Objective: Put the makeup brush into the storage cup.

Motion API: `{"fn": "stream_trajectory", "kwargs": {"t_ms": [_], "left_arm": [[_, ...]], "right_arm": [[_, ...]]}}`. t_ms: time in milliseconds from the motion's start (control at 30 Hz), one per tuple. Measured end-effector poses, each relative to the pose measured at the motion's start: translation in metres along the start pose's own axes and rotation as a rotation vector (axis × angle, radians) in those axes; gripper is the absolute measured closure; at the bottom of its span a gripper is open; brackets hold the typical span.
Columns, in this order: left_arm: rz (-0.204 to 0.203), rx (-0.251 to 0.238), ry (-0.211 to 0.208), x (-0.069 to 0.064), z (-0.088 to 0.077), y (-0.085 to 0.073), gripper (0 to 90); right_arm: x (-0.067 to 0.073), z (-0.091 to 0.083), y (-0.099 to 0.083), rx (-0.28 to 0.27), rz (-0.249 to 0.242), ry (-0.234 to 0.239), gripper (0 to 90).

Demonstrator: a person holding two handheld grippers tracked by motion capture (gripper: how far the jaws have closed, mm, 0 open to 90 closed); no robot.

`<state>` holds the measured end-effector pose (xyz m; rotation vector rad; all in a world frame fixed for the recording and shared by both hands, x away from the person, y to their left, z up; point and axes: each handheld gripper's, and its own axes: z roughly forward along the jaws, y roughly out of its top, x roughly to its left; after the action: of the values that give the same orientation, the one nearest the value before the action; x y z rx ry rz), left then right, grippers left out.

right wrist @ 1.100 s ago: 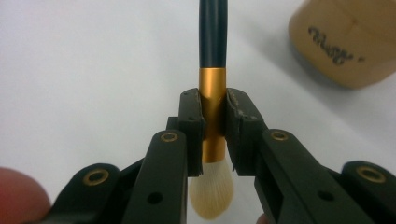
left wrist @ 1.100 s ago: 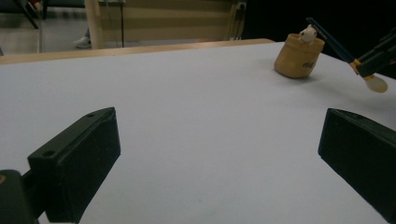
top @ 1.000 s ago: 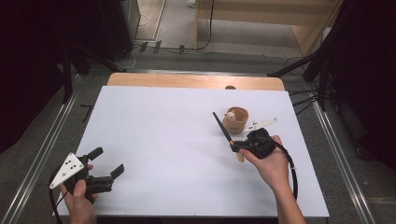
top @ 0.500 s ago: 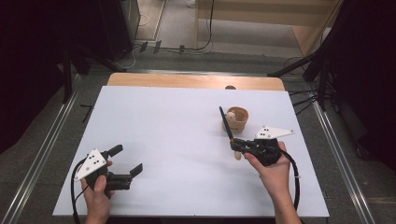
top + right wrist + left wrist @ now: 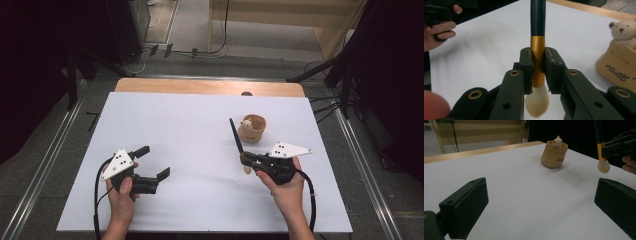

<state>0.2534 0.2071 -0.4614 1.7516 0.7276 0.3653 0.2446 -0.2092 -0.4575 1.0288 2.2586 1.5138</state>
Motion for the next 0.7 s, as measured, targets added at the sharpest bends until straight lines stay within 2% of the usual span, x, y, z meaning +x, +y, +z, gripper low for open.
{"fn": "stream_trajectory", "kwargs": {"t_ms": [67, 200, 367, 567, 700], "left_arm": [[0.006, 0.006, -0.004, -0.001, 0.001, 0.000, 0.0], [0.000, 0.005, -0.032, -0.004, 0.005, 0.000, 0.0], [-0.006, 0.018, -0.074, -0.014, 0.013, 0.004, 0.0], [-0.001, 0.033, -0.100, -0.020, 0.015, 0.012, 2.5], [-0.010, 0.065, -0.124, -0.024, 0.018, 0.015, 5.3]], "right_arm": [[0.001, 0.001, 0.000, 0.000, 0.002, 0.004, 79.4], [0.008, 0.004, 0.000, 0.004, -0.025, 0.002, 79.3], [0.016, 0.009, 0.002, 0.010, -0.045, 0.011, 79.4], [0.026, 0.017, 0.004, 0.059, -0.111, 0.013, 79.3], [0.028, 0.018, 0.006, 0.083, -0.141, 0.009, 79.3]]}}
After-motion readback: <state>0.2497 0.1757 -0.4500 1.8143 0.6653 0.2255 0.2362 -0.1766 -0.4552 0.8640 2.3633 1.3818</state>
